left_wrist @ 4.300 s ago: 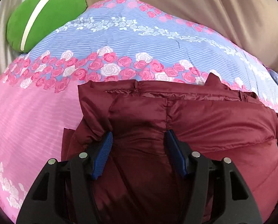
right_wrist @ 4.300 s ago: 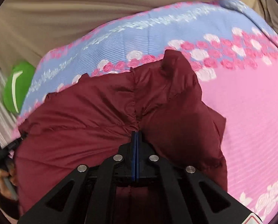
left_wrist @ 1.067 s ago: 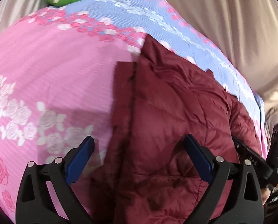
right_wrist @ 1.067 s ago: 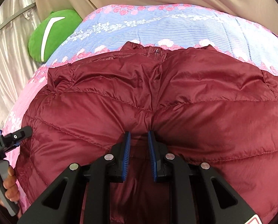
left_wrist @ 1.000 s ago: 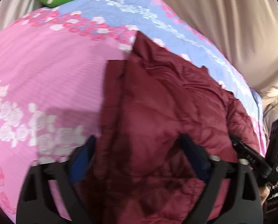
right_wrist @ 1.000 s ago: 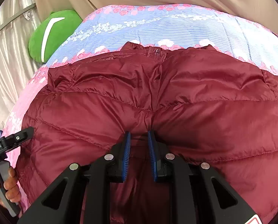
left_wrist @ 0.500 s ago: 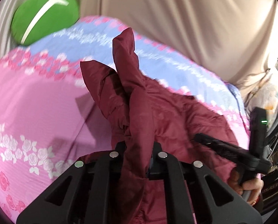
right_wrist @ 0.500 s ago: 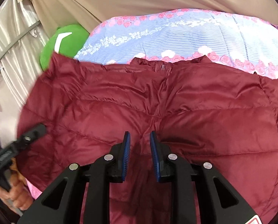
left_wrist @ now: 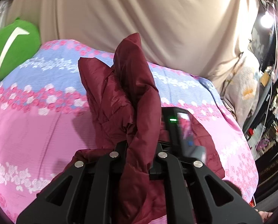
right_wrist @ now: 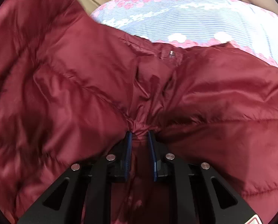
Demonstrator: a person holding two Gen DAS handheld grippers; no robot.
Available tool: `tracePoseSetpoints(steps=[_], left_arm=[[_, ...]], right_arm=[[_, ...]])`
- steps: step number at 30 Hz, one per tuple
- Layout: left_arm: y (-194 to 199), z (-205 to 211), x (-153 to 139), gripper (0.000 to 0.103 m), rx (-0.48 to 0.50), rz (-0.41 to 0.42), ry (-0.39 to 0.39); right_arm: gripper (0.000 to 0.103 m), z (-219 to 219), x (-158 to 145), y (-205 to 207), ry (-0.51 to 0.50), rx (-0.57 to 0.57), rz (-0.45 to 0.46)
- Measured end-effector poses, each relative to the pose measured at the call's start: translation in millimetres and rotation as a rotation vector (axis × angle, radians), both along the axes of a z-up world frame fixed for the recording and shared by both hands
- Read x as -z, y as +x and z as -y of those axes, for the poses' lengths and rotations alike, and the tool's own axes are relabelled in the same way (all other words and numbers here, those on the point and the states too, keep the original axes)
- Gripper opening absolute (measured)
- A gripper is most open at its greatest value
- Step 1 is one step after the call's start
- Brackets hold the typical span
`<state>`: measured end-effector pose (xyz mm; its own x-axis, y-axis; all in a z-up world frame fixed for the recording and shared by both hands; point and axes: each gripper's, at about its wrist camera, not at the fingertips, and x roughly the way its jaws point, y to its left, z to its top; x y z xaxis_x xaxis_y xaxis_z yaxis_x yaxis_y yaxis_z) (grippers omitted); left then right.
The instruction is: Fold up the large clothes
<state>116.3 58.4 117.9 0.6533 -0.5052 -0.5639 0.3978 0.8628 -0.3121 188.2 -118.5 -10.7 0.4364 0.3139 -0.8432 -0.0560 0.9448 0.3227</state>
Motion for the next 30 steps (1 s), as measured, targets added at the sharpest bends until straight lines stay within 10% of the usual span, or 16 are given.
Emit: tracePoseSetpoints(steps=[16,30], left_arm=[[9,46,7,0.009,0.037,-0.011,0.078],[0,95,-1,0.009,0.109,0.011,0.110]], right_arm=[[0.020,67,-61,-43,0.000,0.082,0.081],[0.019,67,-7,-29,0.017,0.018,0.079]])
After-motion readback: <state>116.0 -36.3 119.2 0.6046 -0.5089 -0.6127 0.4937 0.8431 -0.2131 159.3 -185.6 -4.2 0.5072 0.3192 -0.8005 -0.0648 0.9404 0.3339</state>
